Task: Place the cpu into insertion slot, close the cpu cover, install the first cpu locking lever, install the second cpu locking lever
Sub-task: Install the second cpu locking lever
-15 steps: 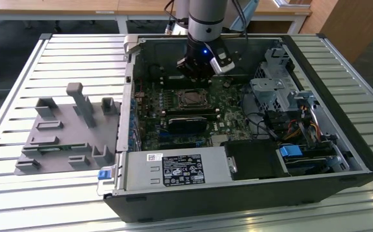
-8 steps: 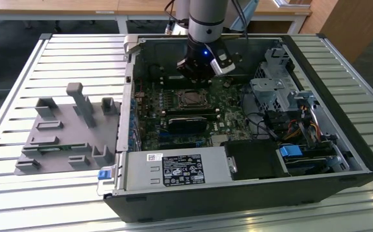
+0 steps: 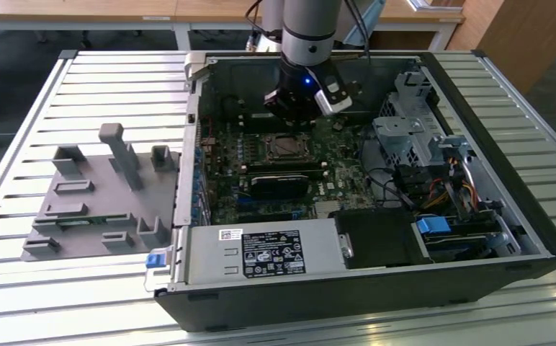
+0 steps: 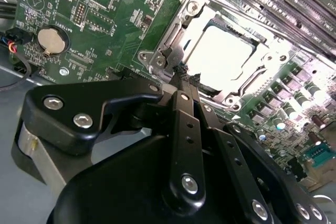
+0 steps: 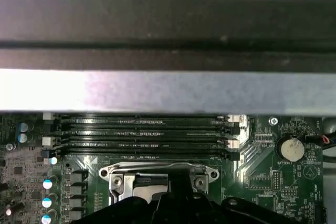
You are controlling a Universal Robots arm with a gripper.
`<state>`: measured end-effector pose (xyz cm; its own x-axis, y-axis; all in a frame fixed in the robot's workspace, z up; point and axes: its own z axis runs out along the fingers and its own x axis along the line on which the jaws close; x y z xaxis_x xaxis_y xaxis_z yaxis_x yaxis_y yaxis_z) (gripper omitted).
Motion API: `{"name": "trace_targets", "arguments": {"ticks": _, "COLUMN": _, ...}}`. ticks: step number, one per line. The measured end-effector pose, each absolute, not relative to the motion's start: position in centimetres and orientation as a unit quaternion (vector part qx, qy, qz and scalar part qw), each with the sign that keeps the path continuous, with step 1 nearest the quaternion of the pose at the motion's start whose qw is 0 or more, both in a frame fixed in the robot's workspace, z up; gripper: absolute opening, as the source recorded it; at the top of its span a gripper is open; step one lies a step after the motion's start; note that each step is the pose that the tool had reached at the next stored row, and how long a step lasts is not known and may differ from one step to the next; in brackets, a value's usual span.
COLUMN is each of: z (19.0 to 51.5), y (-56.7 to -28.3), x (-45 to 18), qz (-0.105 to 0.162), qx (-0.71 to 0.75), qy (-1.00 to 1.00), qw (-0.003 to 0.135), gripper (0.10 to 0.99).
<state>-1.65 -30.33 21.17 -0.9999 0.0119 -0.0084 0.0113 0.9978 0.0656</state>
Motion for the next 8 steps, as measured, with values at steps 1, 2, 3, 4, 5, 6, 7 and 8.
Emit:
{"name": "trace_targets", "arguments": {"ticks": 1, "z": 21.2, "y": -30.3, "x": -1.7, "qz": 0.033, "qx": 0.006, "qy": 0.999, "qw": 0.004, "gripper": 0.106}}
{"name": "trace_targets", "arguments": {"ticks": 2, "z": 21.3, "y": -30.4, "x": -1.7, "qz": 0.033, "qx": 0.006, "qy": 0.999, "qw": 0.004, "gripper": 0.106}}
{"name": "trace_targets", "arguments": {"ticks": 3, "z": 21.4, "y": -30.4, "x": -1.6, "qz": 0.033, "qx": 0.006, "qy": 0.999, "qw": 0.004, "gripper": 0.106}}
{"name": "trace_targets", "arguments": {"ticks": 4, "z": 21.7, "y": -30.4, "x": -1.6, "qz": 0.033, "qx": 0.006, "qy": 0.999, "qw": 0.004, "gripper": 0.106}}
{"name": "trace_targets", "arguments": {"ticks": 5, "z": 22.0, "y": -30.4, "x": -1.6, "qz": 0.033, "qx": 0.006, "qy": 0.999, "qw": 0.004, "gripper": 0.106}}
{"name": "trace_targets", "arguments": {"ticks": 6, "z": 22.3, "y": -30.4, "x": -1.7, "qz": 0.033, "qx": 0.006, "qy": 0.999, "qw": 0.004, "gripper": 0.106}}
{"name": "trace_targets", "arguments": {"ticks": 7, "z": 22.6, "y": -30.4, "x": -1.7, "qz": 0.033, "qx": 0.006, "qy": 0.999, "qw": 0.004, "gripper": 0.106}}
{"name": "trace_targets", "arguments": {"ticks": 8, "z": 23.0, "y": -30.4, "x": -1.6, "qz": 0.033, "qx": 0.006, "qy": 0.999, "qw": 0.004, "gripper": 0.106}}
